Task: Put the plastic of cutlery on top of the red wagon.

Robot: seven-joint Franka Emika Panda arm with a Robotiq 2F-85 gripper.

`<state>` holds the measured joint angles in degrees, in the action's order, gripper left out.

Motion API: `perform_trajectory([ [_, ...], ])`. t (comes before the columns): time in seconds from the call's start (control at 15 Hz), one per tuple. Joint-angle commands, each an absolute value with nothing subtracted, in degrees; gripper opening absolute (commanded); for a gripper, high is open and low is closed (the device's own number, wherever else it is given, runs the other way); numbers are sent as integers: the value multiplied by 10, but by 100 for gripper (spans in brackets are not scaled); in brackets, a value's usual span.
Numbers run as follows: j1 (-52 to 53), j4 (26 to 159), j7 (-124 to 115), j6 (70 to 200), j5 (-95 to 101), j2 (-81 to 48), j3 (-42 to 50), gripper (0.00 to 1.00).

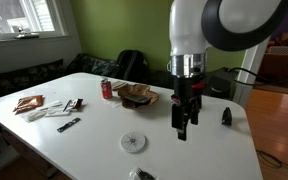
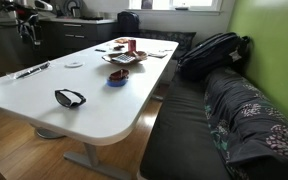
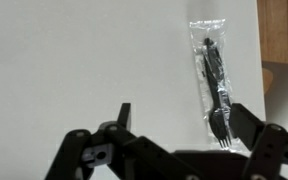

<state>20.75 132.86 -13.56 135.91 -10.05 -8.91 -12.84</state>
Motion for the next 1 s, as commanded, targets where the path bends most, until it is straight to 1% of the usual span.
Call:
perform_trajectory([
  [0.0, 233, 1252, -261, 1350, -36, -182, -139, 100],
  [0.33, 267, 1153, -268, 1305, -35, -274, -150, 100],
  [0.93, 289, 1015, -255, 1221, -30, -397, -132, 100],
])
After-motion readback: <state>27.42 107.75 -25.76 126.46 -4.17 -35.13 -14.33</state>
